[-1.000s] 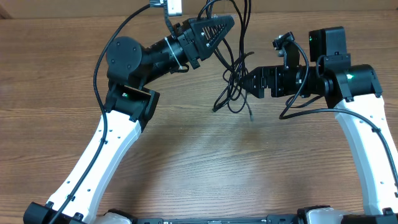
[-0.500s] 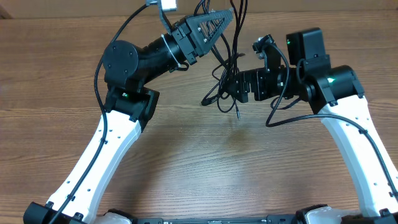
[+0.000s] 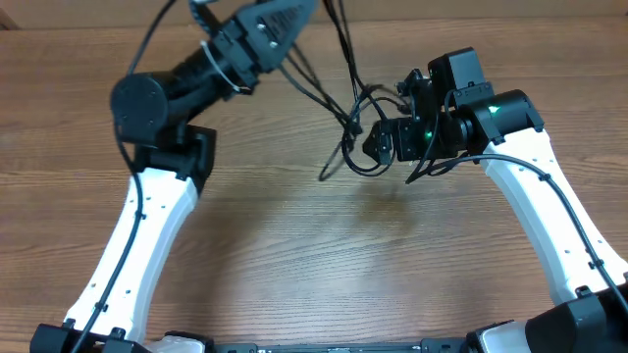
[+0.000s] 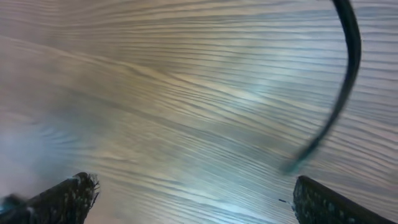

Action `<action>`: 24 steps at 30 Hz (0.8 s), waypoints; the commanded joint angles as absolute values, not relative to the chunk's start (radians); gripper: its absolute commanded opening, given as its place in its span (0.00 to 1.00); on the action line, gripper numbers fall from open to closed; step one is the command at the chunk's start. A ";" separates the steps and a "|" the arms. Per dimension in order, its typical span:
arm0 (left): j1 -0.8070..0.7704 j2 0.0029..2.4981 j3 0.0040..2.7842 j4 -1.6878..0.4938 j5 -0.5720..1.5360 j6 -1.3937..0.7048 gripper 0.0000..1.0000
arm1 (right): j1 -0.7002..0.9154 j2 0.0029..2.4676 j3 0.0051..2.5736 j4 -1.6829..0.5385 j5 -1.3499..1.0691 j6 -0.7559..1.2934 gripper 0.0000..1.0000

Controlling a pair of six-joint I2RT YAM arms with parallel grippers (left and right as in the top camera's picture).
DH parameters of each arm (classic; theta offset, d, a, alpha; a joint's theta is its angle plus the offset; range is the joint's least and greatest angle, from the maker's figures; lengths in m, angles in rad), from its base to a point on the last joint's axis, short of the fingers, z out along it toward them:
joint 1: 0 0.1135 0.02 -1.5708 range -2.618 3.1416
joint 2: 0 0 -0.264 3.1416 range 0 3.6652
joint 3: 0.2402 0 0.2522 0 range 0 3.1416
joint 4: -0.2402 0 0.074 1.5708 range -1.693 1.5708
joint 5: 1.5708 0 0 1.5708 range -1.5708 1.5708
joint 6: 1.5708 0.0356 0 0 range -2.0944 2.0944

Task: Untangle cables
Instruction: 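Pull the left gripper up and leftward, stretching cables away from the right gripper, then open the right gripper and withdraw it rightward, leaving cables with left gripper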

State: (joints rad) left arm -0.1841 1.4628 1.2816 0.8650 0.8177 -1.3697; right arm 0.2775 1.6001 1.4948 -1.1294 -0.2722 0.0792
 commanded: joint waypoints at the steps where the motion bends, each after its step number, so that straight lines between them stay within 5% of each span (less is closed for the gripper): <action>1: -0.109 1.451 1.292 0.916 0.841 -1.440 0.04 | 0.279 1.600 1.491 -1.144 -0.115 0.083 1.00; 24: 0.178 1.451 1.292 0.940 0.913 -1.489 0.04 | 0.186 1.602 1.491 -1.193 0.066 0.105 1.00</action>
State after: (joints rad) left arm 0.1181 1.4628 1.2816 0.9283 0.9512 -1.4902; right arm 0.2291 1.6001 1.4948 -1.1873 0.0196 0.0978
